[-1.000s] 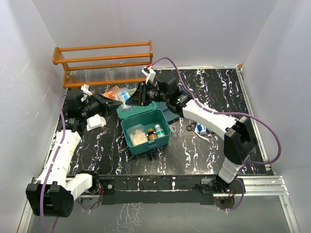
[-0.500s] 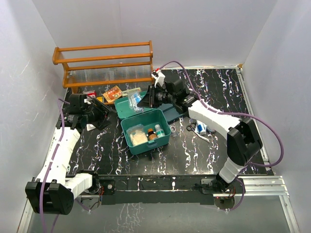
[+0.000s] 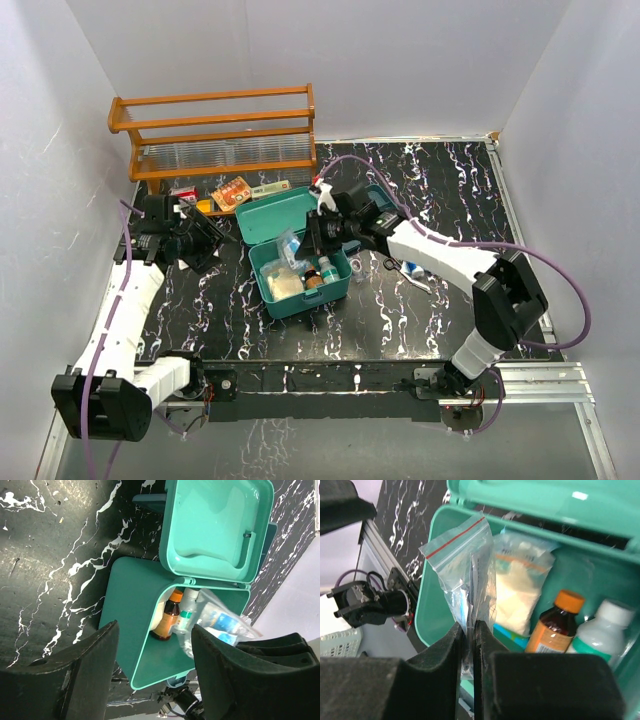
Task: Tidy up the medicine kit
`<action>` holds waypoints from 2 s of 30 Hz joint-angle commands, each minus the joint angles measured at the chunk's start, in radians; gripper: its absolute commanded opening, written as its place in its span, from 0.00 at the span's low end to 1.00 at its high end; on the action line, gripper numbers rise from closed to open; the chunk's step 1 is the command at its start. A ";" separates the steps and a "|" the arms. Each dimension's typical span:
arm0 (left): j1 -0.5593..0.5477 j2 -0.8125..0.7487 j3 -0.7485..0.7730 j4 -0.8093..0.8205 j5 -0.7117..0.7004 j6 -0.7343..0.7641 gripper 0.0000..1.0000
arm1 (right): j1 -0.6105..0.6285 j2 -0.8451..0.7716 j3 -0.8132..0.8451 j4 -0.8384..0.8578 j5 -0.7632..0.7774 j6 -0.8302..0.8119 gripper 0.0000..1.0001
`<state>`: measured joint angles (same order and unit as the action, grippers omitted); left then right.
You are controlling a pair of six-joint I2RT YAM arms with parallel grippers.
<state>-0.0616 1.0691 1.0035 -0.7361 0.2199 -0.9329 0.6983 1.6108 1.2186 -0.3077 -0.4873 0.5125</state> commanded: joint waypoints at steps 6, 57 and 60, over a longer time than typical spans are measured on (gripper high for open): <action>0.000 -0.110 -0.039 -0.044 0.006 0.070 0.58 | 0.135 0.104 0.069 0.029 0.120 0.139 0.05; 0.000 -0.072 -0.022 -0.008 -0.034 0.101 0.60 | 0.213 0.280 0.224 -0.157 0.176 -0.015 0.38; -0.002 -0.071 -0.022 -0.008 -0.036 0.106 0.60 | 0.222 0.296 0.224 -0.123 0.142 0.002 0.38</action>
<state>-0.0620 1.0023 0.9463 -0.7406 0.1944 -0.8459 0.9028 1.8946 1.3914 -0.4999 -0.2737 0.5198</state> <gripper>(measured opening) 0.600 0.385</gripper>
